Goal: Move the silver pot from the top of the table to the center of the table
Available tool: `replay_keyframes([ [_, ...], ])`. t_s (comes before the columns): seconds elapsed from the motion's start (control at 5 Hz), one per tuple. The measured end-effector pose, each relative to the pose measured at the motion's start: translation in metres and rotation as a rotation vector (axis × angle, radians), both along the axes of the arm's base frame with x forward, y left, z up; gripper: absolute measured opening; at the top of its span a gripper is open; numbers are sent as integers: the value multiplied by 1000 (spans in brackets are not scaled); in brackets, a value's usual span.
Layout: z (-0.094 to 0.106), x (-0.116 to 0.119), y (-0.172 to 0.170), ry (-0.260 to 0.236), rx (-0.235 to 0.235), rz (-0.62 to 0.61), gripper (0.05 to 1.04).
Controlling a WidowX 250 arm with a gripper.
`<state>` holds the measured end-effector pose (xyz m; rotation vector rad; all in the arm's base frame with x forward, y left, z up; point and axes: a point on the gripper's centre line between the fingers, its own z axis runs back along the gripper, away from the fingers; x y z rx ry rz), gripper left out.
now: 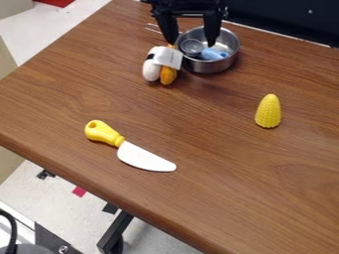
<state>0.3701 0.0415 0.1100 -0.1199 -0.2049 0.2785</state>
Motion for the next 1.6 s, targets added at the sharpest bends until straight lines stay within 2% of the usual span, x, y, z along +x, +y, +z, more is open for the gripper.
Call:
replay_keyframes([
  [0.2, -1, 5, -1, -10, 15, 258, 1001],
  [0.4, -14, 1, -3, -10, 9, 498, 1001],
  [0.6, -19, 0, -7, -41, 39, 750, 1001],
  [0.8, -21, -3, -12, -40, 53, 1001, 1001],
  [1.0, -28, 4, -11, 16, 55, 1203, 1001],
  [1.2, -30, 6, -7, 80, 10, 1257, 1001],
  [1.4, -34, 8, 3, 78, -43, 1290, 1001],
  [1.6, -41, 2, 11, 124, -100, 1310, 1001],
])
